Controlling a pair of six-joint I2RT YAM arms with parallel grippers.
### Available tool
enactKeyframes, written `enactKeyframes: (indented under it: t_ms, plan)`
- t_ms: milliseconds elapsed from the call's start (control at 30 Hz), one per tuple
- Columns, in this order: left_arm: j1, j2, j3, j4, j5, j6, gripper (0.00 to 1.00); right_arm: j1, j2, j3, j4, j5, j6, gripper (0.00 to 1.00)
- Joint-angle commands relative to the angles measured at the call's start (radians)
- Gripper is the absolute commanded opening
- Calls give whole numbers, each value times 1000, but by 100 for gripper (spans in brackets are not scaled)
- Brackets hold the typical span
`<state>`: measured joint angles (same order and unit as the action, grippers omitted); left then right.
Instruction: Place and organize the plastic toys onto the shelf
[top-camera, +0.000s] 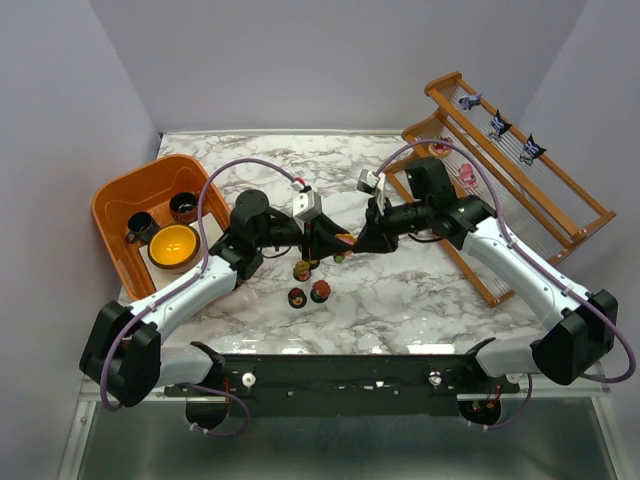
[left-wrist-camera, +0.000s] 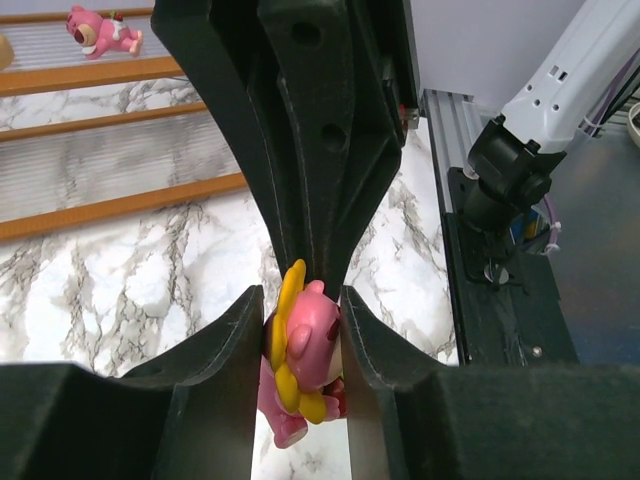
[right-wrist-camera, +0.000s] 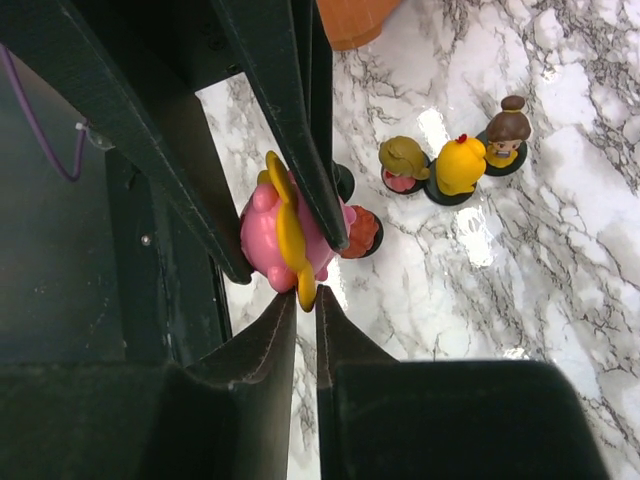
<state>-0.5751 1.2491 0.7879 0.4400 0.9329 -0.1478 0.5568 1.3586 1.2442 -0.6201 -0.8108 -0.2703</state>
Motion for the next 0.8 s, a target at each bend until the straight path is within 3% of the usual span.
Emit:
enactKeyframes:
  t_ms: [0,267,400,467,767]
  plan:
    - [-8,-34,-16,95,0,-18,0,6,-6,-28,79,44,34,1]
    - [-8,-37,-41,75,-20,-6,0,-5,-59,-57,114,68,42,4]
    - [-8,-33,-44,69,-22,-6,0,-5,-85,-48,129,33,29,24]
    - [-8,-28,-42,66,-19,-6,0,-5,-95,-42,128,21,13,27]
    - [-8,-27,-29,32,-2,7,0,-5,-79,-3,99,19,-43,27]
